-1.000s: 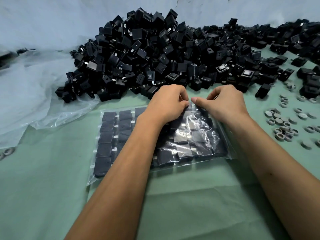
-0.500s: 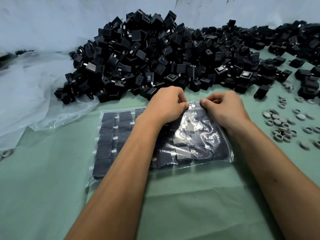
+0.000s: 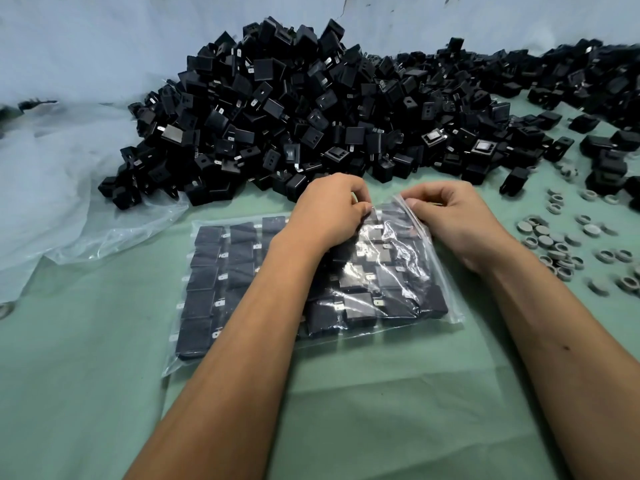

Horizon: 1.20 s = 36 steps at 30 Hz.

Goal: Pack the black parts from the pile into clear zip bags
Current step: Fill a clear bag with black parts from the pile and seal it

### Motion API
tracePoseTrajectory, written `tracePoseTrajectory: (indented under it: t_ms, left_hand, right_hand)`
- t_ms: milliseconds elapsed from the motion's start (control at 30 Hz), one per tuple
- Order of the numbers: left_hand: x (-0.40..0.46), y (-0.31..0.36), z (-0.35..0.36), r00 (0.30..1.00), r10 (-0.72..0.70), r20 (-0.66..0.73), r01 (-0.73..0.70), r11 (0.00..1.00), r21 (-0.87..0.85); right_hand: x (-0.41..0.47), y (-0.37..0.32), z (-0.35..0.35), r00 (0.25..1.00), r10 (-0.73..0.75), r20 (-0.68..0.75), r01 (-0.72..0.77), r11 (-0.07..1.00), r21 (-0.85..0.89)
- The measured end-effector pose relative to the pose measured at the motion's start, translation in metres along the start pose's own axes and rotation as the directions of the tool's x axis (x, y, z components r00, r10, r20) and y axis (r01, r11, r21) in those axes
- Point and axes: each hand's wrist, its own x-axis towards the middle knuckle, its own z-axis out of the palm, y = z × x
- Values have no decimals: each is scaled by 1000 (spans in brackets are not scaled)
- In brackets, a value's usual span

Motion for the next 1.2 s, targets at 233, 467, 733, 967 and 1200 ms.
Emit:
tracePoseTrajectory:
  t_ms: [233,467,733,967,1200]
  left_hand:
    - [-1,1,0,1000,-2,-1,2,1000,-7]
    - [-2,0,0,1000,12,-4,-12,1000,-11]
    - [-1,-2,-1,1000,22,-12,-22,1000,-17]
    - [-2,-2,-1,1000,22,4,-22,999,-43]
    - [-2,-5,-2,999,32,28,-30,996,-86]
  right_hand:
    - [4,2,0,1000,11,27,-12,999,43]
    - [6,5,1,999,41,-4,-40,992,123]
    - [8,11,9,986,23,-168,-19,1000,21]
    - [8,7,11,976,55,-211,-38,996,86]
    - [8,6,12,978,52,-202,-31,994,105]
